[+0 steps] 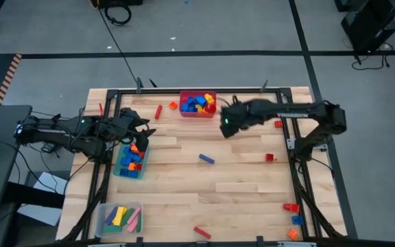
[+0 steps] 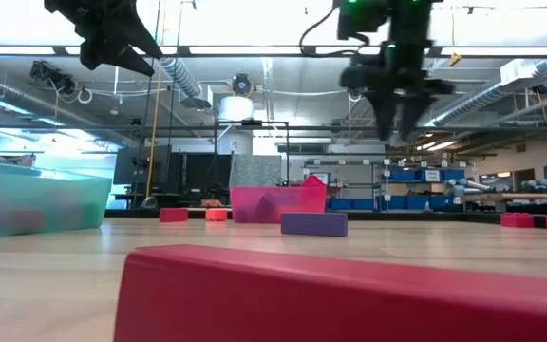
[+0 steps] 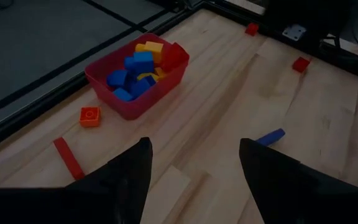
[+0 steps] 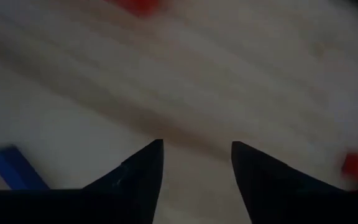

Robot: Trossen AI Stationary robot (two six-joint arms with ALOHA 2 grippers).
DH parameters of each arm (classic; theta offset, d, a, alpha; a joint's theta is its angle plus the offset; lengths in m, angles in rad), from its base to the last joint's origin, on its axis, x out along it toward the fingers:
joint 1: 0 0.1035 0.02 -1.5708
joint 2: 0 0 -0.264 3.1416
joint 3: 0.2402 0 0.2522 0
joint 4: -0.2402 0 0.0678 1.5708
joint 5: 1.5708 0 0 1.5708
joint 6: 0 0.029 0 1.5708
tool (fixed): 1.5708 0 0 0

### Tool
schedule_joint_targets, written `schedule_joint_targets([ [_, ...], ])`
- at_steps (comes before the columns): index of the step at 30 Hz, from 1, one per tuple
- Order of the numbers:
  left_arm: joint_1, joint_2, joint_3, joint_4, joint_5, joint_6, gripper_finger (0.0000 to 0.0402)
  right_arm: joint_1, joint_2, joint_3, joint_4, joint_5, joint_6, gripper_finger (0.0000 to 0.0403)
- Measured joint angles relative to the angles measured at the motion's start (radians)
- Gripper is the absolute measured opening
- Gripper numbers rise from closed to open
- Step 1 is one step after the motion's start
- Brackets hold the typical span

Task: Sort blocks by size
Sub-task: Put the blue rectangle block into the transparent bin

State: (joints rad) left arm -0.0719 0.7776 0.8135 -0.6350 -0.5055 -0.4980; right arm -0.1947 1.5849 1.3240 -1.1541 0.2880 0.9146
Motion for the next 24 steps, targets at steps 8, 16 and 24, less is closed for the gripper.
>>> schedule_joint_targets([
  [8,0.000,0.000,0.000,0.000,0.000,0.000,0.0248,0.187,-0.106,-0.242,-0.002,-0.055,0.396,0.0245],
  [16,0.000,0.000,0.000,0.002,0.000,0.002,0.0248,0.328,-0.169,-0.384,0.040,-0.083,0.633,0.0268],
  [24,0.000,0.103,0.000,0.134,0.090,0.229,0.0247,0.393,-0.171,-0.386,0.062,-0.083,0.686,0.0265],
])
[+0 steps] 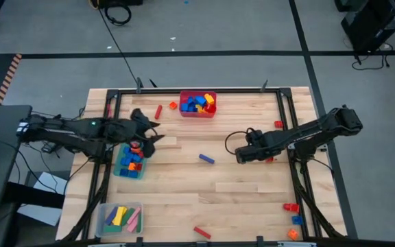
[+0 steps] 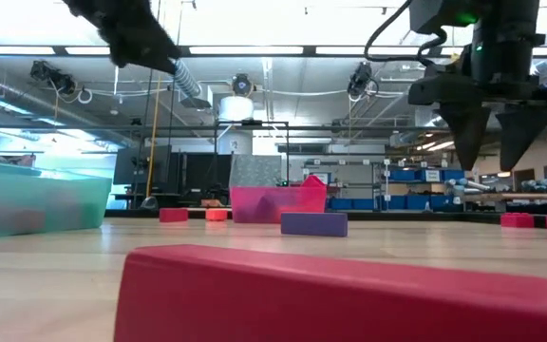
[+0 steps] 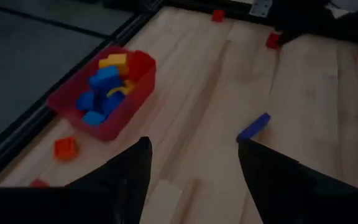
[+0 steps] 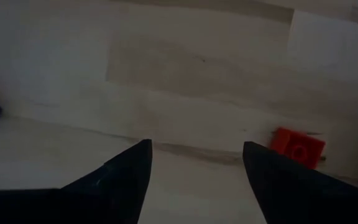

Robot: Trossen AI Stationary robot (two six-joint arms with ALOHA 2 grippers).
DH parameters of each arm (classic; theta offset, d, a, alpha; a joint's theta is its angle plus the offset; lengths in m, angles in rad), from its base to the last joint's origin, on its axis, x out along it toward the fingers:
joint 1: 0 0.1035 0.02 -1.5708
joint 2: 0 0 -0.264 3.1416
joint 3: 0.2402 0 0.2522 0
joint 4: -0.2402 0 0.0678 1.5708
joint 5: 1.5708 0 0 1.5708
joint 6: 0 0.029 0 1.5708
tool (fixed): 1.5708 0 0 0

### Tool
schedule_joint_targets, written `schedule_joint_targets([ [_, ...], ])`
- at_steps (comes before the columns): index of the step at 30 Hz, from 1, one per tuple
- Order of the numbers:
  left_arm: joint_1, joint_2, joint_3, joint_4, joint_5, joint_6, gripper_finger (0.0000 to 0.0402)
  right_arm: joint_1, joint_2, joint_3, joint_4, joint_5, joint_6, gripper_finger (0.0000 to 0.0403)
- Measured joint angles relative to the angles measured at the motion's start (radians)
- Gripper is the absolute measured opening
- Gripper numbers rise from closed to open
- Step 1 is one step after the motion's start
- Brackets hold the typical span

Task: Sort blocks by size
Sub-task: Put the blue rectangle block into the transparent bin

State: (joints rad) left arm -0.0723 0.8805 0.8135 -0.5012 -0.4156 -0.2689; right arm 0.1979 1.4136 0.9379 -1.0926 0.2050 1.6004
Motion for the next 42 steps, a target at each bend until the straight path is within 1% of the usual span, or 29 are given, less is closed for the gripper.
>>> schedule_joint_targets([
  [4,0.001,0.102,0.000,0.153,-0.003,0.030,0.0233,0.023,0.000,0.000,0.017,0.006,0.026,0.0263],
  [7,0.001,0.189,0.000,0.275,0.115,0.073,0.0220,0.042,0.000,0.000,0.027,0.012,0.032,0.0265],
  [9,0.003,0.251,0.009,0.323,0.189,0.105,0.0215,0.053,0.000,0.000,0.027,0.012,0.032,0.0265],
  [13,0.030,0.410,0.094,0.261,0.310,0.116,0.0213,0.074,0.000,0.000,0.031,0.017,0.031,0.0262],
  [15,0.047,0.497,0.148,0.229,0.375,0.154,0.0213,0.085,0.000,0.000,0.032,0.036,0.030,0.0261],
  [20,0.067,0.714,0.295,0.184,0.460,0.278,0.0213,0.107,0.000,0.000,0.033,0.046,0.001,0.0263],
  [26,0.068,0.942,0.465,0.101,0.464,0.474,0.0213,0.136,0.000,0.000,0.033,0.047,-0.012,0.0261],
  [32,0.073,1.117,0.624,0.062,0.461,0.558,0.0213,0.154,0.001,0.000,0.033,0.052,-0.043,0.0263],
  [37,0.078,1.239,0.723,0.010,0.457,0.612,0.0211,0.161,0.001,0.000,0.030,0.065,-0.073,0.0261],
  [40,0.078,1.291,0.764,-0.040,0.461,0.635,0.0198,0.161,0.001,0.000,0.029,0.067,-0.090,0.0261],
  [42,0.078,1.304,0.779,-0.060,0.456,0.635,0.0175,0.161,0.001,0.000,0.028,0.073,-0.097,0.0262],
])
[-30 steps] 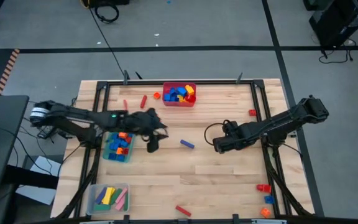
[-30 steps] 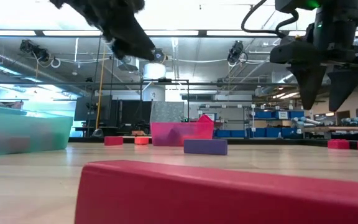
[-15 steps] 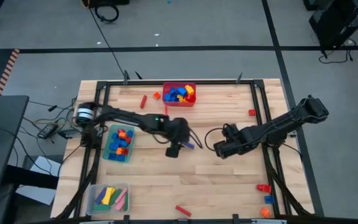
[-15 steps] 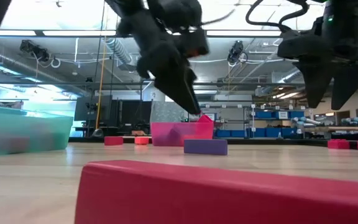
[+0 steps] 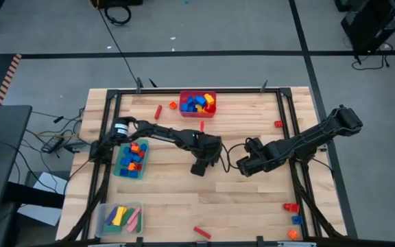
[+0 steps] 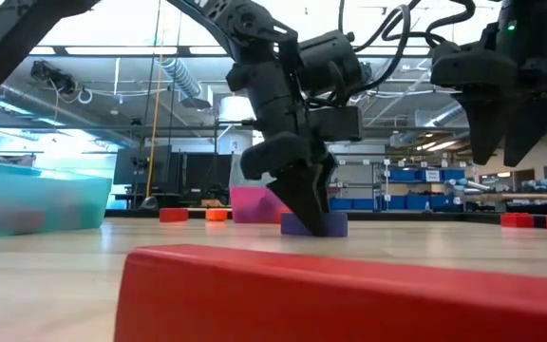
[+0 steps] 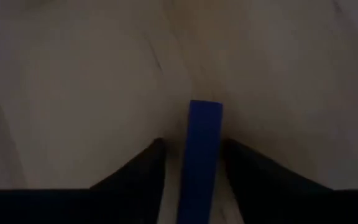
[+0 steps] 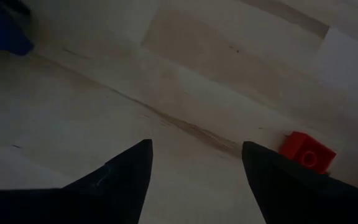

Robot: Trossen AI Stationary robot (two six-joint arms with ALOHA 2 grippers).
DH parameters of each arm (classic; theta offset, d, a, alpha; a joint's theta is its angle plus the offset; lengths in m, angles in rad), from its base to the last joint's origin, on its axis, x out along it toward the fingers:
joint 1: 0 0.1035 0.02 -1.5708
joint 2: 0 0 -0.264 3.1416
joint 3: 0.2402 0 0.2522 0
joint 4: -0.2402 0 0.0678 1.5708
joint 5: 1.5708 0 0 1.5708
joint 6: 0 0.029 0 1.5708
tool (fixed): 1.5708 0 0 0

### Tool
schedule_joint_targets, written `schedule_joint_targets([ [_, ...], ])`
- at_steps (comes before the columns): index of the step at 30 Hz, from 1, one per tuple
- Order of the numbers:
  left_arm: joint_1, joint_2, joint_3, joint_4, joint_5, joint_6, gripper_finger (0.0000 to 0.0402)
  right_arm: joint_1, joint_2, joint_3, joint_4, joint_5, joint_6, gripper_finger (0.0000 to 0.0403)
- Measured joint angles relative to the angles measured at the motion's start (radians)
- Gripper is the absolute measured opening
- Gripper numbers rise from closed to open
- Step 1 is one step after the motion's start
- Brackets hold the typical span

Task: Sort blocks by size
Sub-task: Put the blue rectangle block into the transparent bin

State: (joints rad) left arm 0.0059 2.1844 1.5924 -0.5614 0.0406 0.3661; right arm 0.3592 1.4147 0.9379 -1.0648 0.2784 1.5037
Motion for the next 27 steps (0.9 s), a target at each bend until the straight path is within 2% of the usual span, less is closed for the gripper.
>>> schedule_joint_targets([
  [6,0.000,-0.015,0.000,-0.037,0.008,-0.096,0.0053,0.000,0.000,0.000,-0.001,0.009,-0.023,0.0265],
  [12,0.008,-0.093,-0.003,-0.137,0.040,-0.228,0.0056,0.000,0.000,0.000,-0.005,0.018,-0.041,0.0262],
  [17,-0.002,-0.224,-0.041,-0.228,-0.025,-0.359,0.0056,-0.001,0.000,0.000,-0.011,0.020,-0.060,0.0262],
  [20,-0.023,-0.334,-0.097,-0.250,-0.096,-0.440,0.0056,-0.001,0.000,0.000,-0.012,0.020,-0.071,0.0263],
  [23,-0.058,-0.456,-0.190,-0.248,-0.123,-0.546,0.0056,-0.001,0.000,0.000,-0.009,0.020,-0.071,0.0262],
  [27,-0.132,-0.629,-0.321,-0.250,-0.157,-0.768,0.0056,-0.001,0.000,0.000,-0.003,0.020,-0.071,0.0260],
])
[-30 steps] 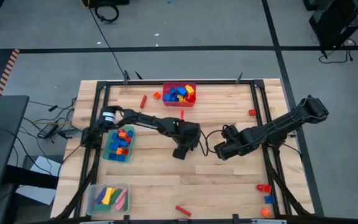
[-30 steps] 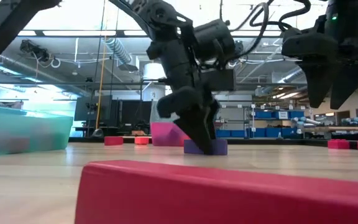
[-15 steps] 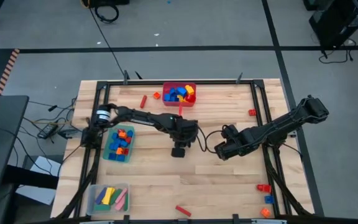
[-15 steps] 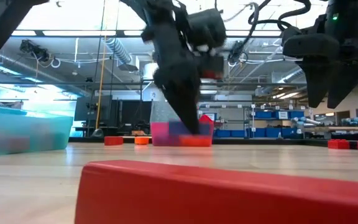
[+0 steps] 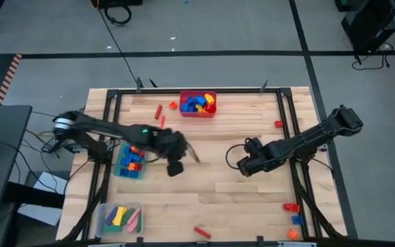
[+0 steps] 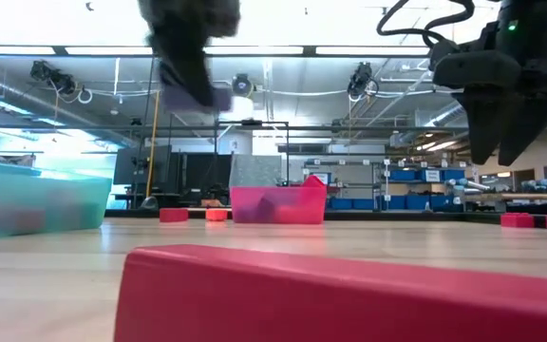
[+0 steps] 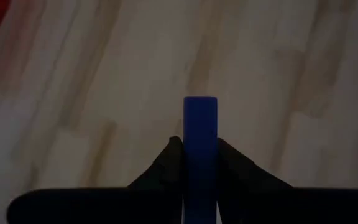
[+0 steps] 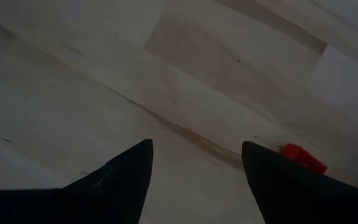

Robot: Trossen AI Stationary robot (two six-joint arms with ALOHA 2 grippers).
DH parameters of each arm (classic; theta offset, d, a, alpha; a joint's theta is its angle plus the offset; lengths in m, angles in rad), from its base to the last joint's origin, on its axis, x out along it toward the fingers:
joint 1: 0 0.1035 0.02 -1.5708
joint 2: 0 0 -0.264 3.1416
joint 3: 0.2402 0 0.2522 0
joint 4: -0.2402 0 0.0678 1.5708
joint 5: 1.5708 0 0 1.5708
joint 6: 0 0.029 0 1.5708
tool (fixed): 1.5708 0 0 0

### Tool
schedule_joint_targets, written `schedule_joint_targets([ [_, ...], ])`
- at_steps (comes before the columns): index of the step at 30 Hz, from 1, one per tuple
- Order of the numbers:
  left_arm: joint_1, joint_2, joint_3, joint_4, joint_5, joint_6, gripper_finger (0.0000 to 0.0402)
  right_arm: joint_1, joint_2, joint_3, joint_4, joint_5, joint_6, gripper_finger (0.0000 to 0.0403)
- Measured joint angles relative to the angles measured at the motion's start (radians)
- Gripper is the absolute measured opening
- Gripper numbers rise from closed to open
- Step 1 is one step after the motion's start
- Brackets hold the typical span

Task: Sort blocks by size
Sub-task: Put the blue rectangle block into the transparent bin

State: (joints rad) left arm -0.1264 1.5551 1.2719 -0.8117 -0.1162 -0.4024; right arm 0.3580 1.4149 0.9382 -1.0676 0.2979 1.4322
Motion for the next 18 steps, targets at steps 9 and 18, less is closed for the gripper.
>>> schedule_joint_targets([
  [9,-0.325,-0.226,-0.096,-0.212,-0.157,-0.554,0.0056,0.000,0.000,0.000,0.052,-0.003,-0.017,0.0259],
  [18,-0.733,-0.187,-0.098,-0.283,-0.211,-1.031,0.0056,0.000,0.000,0.000,0.126,-0.011,0.028,0.0260],
])
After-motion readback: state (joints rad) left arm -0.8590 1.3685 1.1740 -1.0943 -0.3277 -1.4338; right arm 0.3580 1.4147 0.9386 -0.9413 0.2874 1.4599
